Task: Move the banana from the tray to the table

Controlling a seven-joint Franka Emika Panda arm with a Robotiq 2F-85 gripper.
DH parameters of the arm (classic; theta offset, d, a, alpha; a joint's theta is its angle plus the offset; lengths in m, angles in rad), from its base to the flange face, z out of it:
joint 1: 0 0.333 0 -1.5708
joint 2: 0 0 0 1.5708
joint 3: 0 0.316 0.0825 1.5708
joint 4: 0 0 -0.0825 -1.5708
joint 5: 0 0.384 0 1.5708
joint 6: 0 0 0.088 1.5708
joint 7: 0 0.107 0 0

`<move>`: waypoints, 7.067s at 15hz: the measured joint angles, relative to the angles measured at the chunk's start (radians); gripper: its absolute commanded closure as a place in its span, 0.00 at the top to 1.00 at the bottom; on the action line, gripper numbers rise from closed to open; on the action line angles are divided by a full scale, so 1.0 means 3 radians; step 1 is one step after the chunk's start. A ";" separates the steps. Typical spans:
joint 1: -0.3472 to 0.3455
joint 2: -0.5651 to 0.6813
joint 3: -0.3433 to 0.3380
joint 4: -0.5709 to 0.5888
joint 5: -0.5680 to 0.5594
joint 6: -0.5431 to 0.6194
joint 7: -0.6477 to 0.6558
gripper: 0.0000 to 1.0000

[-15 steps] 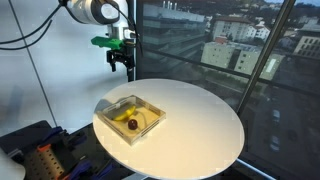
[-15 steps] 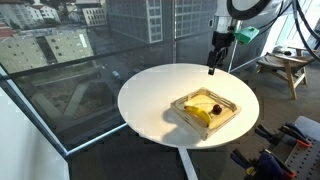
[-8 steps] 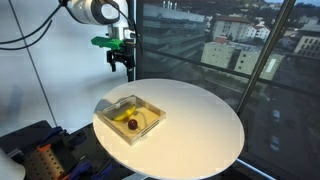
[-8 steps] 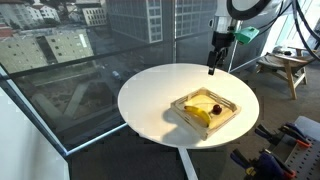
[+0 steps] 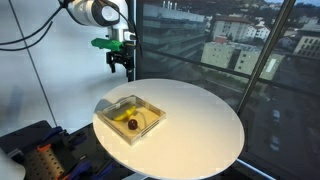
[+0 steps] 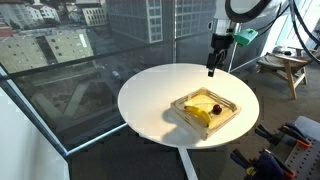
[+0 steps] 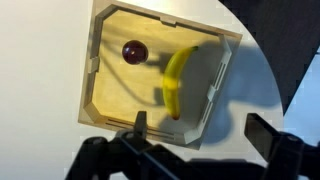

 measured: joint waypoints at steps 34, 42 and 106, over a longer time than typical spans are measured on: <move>0.0033 0.1066 0.0002 0.0418 0.0000 0.0487 0.0242 1.00; 0.0033 0.1260 -0.0002 0.0470 0.0000 0.0646 0.0261 1.00; 0.0101 0.2170 -0.0157 0.0563 -0.0023 0.1228 0.0428 0.83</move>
